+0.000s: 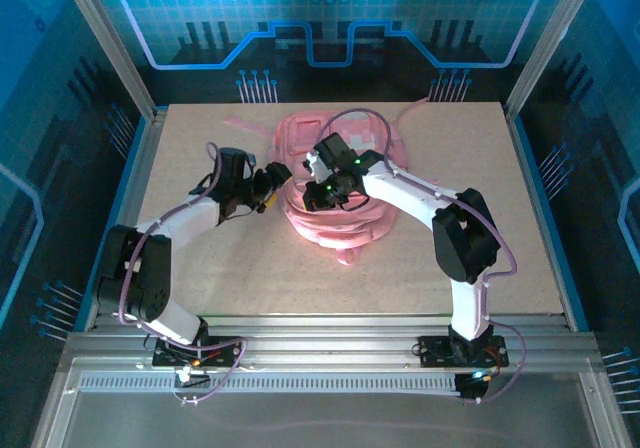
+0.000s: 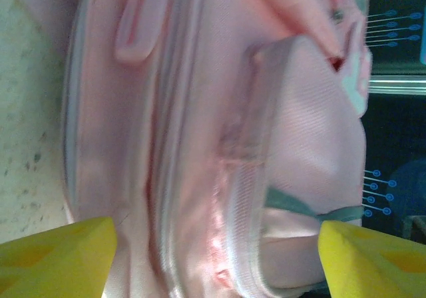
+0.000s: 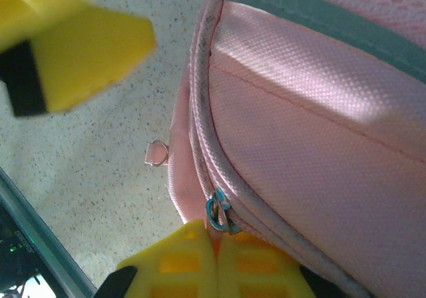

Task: Pack the student bag

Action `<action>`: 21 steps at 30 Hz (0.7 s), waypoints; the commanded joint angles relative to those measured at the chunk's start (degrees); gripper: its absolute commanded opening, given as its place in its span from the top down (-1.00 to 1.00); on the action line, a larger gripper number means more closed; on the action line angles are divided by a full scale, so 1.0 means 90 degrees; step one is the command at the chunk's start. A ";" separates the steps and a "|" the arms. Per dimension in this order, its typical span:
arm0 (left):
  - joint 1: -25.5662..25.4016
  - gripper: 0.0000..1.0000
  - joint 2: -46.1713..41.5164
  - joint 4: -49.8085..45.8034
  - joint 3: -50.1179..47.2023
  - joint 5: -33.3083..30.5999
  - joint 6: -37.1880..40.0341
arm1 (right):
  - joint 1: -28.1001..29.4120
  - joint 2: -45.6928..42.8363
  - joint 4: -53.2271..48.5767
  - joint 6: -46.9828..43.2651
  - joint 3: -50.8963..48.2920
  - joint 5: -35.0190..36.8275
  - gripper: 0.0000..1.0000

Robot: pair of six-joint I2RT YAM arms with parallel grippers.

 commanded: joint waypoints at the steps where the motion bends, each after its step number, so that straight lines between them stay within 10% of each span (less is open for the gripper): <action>1: -0.0253 -0.54 0.0151 0.0912 -0.0128 -0.0072 -0.0758 | 0.0156 0.0076 0.0568 0.0113 -0.0029 -0.0271 1.00; 7: -0.0513 -0.17 0.1088 0.2091 -0.0026 -0.0017 -0.1417 | 0.0269 -0.0112 0.0602 0.0126 -0.0271 -0.0332 1.00; 12: -0.0497 1.00 0.1457 0.2243 0.0031 0.0040 -0.1272 | 0.0268 -0.0305 0.0237 -0.0061 -0.0597 -0.0113 1.00; 21: -0.0187 1.00 0.1129 0.1307 0.0235 0.0001 -0.0514 | 0.0077 -0.0577 -0.1754 -0.1118 -0.0882 0.2142 1.00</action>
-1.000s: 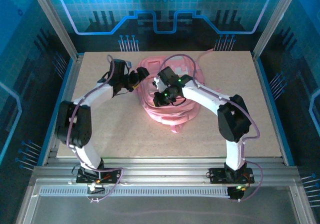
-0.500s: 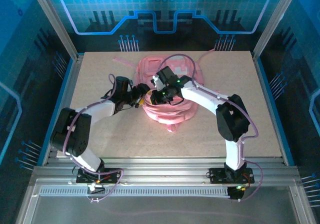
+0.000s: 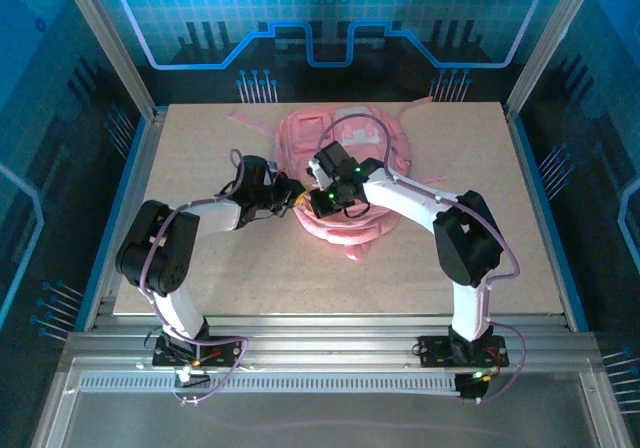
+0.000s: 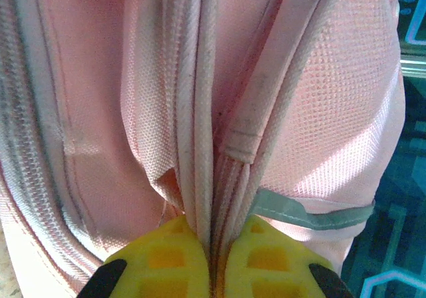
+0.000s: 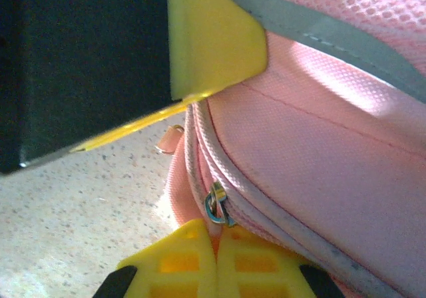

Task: Pack the student bag

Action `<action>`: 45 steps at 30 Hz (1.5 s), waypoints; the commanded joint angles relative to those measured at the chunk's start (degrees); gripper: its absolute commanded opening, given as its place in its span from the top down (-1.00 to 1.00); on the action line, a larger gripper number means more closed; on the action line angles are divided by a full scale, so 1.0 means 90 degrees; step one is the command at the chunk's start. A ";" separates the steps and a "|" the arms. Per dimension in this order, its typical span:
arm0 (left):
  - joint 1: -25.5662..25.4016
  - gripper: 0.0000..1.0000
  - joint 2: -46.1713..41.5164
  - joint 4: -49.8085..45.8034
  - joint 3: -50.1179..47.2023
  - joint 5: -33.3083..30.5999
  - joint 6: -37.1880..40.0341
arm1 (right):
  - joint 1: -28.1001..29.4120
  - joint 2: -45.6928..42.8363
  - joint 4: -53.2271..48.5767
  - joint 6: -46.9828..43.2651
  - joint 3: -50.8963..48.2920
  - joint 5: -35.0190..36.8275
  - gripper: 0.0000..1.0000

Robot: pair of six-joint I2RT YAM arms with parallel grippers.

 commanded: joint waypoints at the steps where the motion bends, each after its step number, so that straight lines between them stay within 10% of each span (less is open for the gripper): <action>1: 0.0304 1.00 -0.0141 -0.0550 0.0290 -0.0439 0.0479 | -0.0077 -0.0377 -0.1914 -0.0534 -0.0354 0.1030 1.00; 15: 0.0525 1.00 -0.0363 -0.1593 0.0778 -0.0356 0.1254 | -0.0919 -0.0749 -0.3098 -0.1086 -0.0435 0.3154 1.00; 31: 0.0958 1.00 -0.0268 -0.2598 0.1346 -0.0178 0.1995 | -0.2304 -0.1040 -0.1944 -0.1967 -0.0462 0.4549 1.00; 45: 0.1313 1.00 0.0787 -0.3077 0.3182 -0.0464 0.2320 | -0.0685 -0.1014 -0.1893 -0.2080 -0.0412 0.0196 1.00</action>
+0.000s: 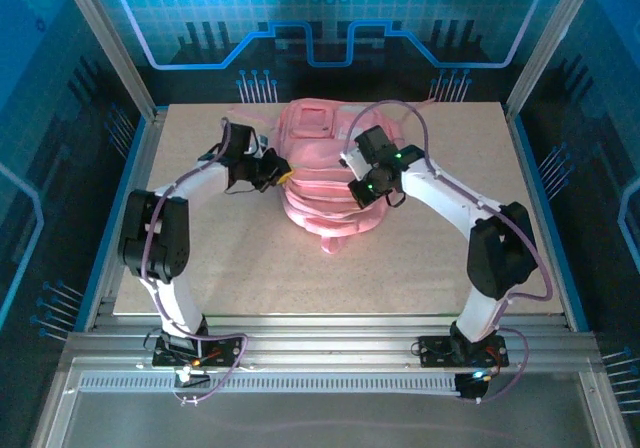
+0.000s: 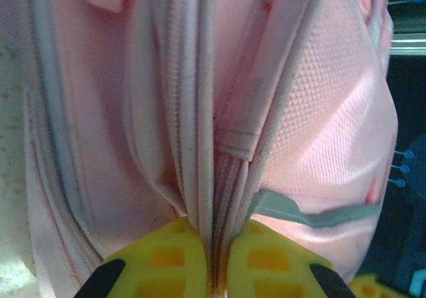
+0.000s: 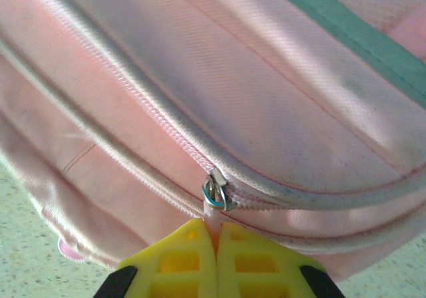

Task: Pack the student bag

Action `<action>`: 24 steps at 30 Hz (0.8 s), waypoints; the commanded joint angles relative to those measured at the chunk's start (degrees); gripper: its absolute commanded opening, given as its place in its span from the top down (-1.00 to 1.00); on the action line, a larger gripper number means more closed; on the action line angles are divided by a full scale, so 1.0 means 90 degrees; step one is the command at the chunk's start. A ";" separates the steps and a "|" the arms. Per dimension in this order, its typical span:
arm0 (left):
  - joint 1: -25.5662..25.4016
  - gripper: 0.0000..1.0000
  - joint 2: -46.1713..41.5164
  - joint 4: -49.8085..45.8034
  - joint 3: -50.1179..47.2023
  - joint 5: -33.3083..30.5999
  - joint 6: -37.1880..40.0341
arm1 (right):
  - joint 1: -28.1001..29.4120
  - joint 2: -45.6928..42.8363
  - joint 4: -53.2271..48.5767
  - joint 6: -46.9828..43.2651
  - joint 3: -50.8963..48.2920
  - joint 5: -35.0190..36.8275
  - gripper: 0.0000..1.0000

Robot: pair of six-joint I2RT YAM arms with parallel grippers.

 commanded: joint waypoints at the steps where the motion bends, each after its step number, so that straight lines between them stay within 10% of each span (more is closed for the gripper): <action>1: 0.0411 0.95 0.0252 0.0198 0.0836 -0.0955 0.0141 | 0.0435 0.0143 -0.0898 0.0242 0.0011 -0.0580 1.00; 6: 0.0451 -0.97 0.0001 -0.0288 0.1096 -0.1288 0.0217 | 0.0899 0.0903 -0.0669 0.0991 0.0783 -0.0435 1.00; 24: -0.0255 -0.75 -0.1656 0.2629 -0.2031 -0.0936 -0.2916 | 0.1165 0.0544 0.1392 0.1934 0.0423 -0.2141 1.00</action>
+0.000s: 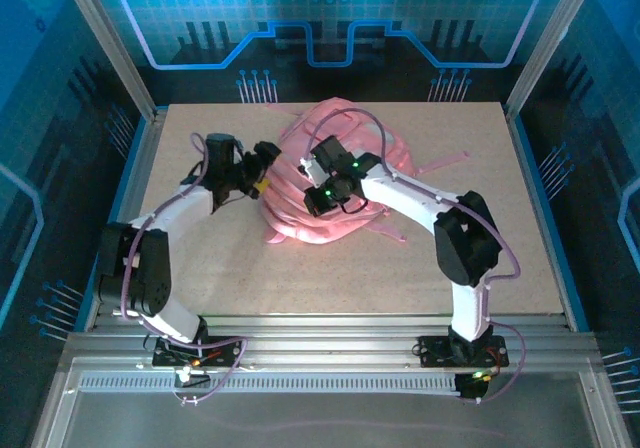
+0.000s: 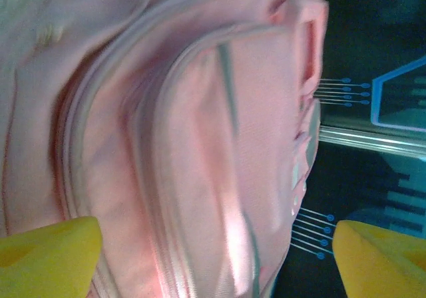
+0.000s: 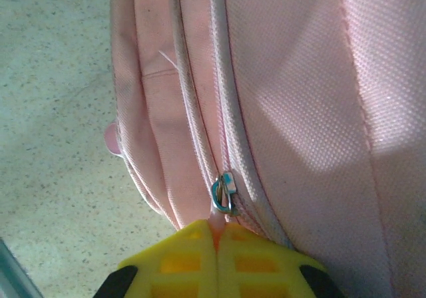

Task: Pack the student bag

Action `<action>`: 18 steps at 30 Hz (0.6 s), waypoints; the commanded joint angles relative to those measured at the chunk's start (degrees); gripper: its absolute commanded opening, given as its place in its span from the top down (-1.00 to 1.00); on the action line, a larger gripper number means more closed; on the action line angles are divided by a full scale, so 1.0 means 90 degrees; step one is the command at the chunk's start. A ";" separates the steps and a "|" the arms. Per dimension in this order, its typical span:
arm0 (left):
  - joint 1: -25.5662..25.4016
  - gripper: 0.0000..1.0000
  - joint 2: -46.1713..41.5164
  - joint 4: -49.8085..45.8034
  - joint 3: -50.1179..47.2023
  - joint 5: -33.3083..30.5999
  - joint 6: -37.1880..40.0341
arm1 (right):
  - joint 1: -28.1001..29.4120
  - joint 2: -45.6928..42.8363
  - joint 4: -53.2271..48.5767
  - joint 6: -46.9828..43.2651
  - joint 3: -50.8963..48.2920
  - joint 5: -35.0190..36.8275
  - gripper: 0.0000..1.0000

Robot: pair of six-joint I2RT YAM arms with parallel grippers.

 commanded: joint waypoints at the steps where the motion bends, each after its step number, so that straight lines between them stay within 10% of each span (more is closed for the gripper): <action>1: -0.0349 -0.72 0.0074 0.1105 -0.0166 0.0017 -0.0877 | 0.0093 -0.0676 0.0740 0.0193 -0.0519 -0.0966 1.00; 7: -0.0838 -0.57 0.0572 0.1404 -0.0107 -0.0071 -0.1028 | -0.0005 -0.1226 0.1485 0.0556 -0.1377 -0.1559 1.00; 15: -0.0804 1.00 0.0822 0.1337 0.0083 0.0010 -0.0645 | -0.0008 -0.1204 0.0339 0.0151 -0.1579 -0.0672 1.00; 18: -0.0766 1.00 0.0703 0.1188 0.0081 -0.0059 -0.0526 | -0.0020 -0.1238 -0.0328 -0.0171 -0.1724 0.0002 1.00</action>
